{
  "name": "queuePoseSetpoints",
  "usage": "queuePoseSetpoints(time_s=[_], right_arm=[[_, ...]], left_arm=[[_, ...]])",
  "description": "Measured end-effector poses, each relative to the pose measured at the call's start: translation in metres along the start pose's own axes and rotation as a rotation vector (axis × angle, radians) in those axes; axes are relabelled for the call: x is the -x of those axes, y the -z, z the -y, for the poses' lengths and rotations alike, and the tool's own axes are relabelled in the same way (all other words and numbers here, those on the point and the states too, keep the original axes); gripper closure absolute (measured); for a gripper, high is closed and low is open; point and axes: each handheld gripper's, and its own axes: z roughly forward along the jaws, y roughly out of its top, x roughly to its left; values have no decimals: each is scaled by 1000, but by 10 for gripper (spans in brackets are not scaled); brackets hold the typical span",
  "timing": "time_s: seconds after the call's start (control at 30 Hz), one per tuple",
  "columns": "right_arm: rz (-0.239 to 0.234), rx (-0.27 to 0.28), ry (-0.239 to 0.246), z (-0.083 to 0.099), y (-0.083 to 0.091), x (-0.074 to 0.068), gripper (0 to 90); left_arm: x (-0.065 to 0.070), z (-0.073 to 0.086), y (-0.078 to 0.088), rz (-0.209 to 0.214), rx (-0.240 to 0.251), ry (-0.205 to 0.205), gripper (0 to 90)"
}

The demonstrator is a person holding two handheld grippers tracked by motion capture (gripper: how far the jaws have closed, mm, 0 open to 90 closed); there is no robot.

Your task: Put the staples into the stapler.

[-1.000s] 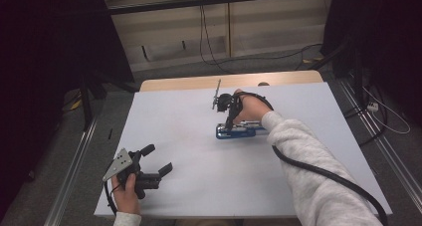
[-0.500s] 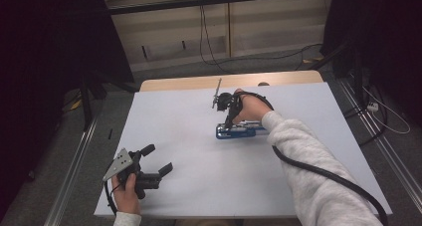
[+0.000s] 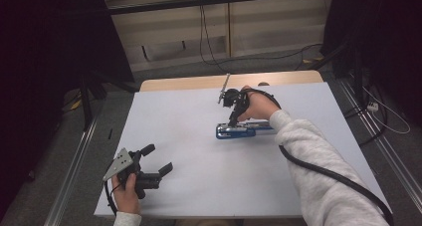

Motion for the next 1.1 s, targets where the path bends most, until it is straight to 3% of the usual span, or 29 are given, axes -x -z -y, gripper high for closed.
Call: queuePoseSetpoints(time_s=[0.33,0.77,0.87,1.1], right_arm=[[12,72,-47,18,9,0,568],[40,200,-165,56,20,-1,363],[56,215,-171,62,20,-1,319],[75,262,-247,86,24,-3,230]], left_arm=[[0,0,0,-2,-2,-7,15],[0,-1,-7,10,-21,3,14],[1,-1,-10,16,-29,16,14],[4,-5,-20,37,-64,0,15]])
